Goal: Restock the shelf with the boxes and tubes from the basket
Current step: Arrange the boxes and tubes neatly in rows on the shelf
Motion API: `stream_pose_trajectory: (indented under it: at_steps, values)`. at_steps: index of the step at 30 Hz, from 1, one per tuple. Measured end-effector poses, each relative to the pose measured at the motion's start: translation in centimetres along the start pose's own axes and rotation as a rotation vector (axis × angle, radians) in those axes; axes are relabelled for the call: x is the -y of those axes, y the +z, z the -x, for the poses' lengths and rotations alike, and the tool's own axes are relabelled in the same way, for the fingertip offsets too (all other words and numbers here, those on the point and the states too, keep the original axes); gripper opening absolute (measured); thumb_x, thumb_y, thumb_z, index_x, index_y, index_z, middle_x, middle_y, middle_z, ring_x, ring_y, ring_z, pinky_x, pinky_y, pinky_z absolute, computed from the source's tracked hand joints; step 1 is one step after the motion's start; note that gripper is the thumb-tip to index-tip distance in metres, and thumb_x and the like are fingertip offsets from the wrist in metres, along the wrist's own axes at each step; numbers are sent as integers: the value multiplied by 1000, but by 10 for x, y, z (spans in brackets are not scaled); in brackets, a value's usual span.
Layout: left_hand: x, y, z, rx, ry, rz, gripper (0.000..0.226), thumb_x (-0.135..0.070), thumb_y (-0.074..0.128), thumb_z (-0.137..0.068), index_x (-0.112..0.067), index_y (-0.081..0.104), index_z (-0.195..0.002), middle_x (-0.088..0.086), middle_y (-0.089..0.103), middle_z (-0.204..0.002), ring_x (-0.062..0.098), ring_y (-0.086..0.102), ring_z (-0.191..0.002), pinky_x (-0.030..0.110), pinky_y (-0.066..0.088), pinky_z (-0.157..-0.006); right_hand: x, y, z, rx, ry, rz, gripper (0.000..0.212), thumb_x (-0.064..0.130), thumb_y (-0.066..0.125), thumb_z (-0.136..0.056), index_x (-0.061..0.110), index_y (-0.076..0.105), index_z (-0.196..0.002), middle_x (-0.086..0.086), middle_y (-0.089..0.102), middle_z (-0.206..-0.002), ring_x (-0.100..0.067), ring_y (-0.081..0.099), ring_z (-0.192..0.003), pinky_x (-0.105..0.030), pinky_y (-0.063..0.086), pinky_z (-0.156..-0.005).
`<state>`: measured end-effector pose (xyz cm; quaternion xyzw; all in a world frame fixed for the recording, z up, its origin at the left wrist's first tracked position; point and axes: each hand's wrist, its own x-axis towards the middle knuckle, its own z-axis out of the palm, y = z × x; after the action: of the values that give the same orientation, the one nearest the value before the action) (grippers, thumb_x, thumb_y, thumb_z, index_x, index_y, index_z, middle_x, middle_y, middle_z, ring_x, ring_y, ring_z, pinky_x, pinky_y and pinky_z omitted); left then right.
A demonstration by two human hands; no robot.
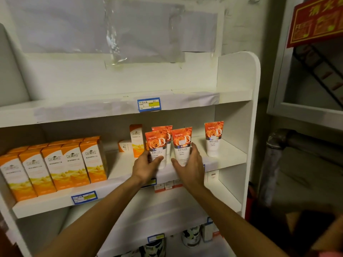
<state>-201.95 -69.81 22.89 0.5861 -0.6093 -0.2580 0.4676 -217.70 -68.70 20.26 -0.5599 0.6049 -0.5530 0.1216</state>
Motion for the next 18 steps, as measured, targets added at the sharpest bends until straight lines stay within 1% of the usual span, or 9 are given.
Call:
stream_pose_trajectory:
  at_steps: [2,4,6,11,13,15,16,17,18]
  values:
    - [-2,-3,-3,39,-22,-6,35,-28,68,-93,-15,58,-124,4,66,-126,24,64,-110,36,51,-92,-1,5,-6,11,37,34,80,44,76,-82,22,35,-147,0,54,-140,-21,53,-126,-40,50,-101]
    - [-3,-5,-4,65,-22,-15,35,-28,68,-93,-15,59,-125,4,67,-126,24,64,-109,37,52,-94,-8,2,-13,-6,14,93,74,44,75,-83,21,40,-144,0,57,-137,-22,56,-123,-41,51,-100]
    - [-2,-9,-5,80,-15,-24,33,-28,68,-93,-16,61,-123,4,68,-124,23,65,-107,40,53,-97,-16,-5,-21,-29,-5,136,73,45,76,-82,20,43,-142,-1,59,-134,-23,58,-121,-42,53,-98]
    - [3,-18,-7,108,15,-51,33,-31,68,-92,-19,61,-123,1,69,-122,21,66,-105,44,53,-98,-32,-24,-41,-15,67,176,80,46,75,-83,21,35,-148,-1,55,-140,-28,58,-124,-49,51,-96]
    - [5,-22,-7,115,26,-51,33,-32,69,-92,-21,62,-123,-1,69,-121,19,66,-104,43,53,-97,-31,-26,-37,-32,57,173,84,46,75,-83,21,32,-150,-2,52,-143,-27,54,-127,-50,50,-98]
    - [8,-26,-5,111,46,-65,35,-34,69,-92,-21,61,-123,-2,69,-120,16,67,-101,42,55,-95,-24,-25,-26,-184,-40,150,80,43,74,-85,18,33,-149,-5,49,-143,-28,50,-129,-50,51,-98]
    - [10,-29,-4,103,57,-72,36,-36,68,-92,-21,60,-124,-3,69,-119,15,66,-101,42,55,-94,-20,-23,-18,-267,-132,121,72,40,71,-87,17,38,-147,-6,50,-141,-28,51,-128,-49,52,-97]
    - [14,-31,-2,93,74,-91,37,-39,66,-93,-22,58,-125,-4,69,-119,15,66,-101,42,55,-93,-13,-20,-10,-309,-238,86,62,37,67,-90,16,42,-143,-7,53,-139,-27,53,-126,-47,54,-96]
    - [17,-33,0,80,100,-129,39,-42,64,-93,-23,57,-126,-6,68,-119,14,65,-100,42,56,-92,-8,-15,-2,-296,-331,53,54,34,63,-92,16,46,-140,-6,56,-136,-24,56,-123,-43,55,-94]
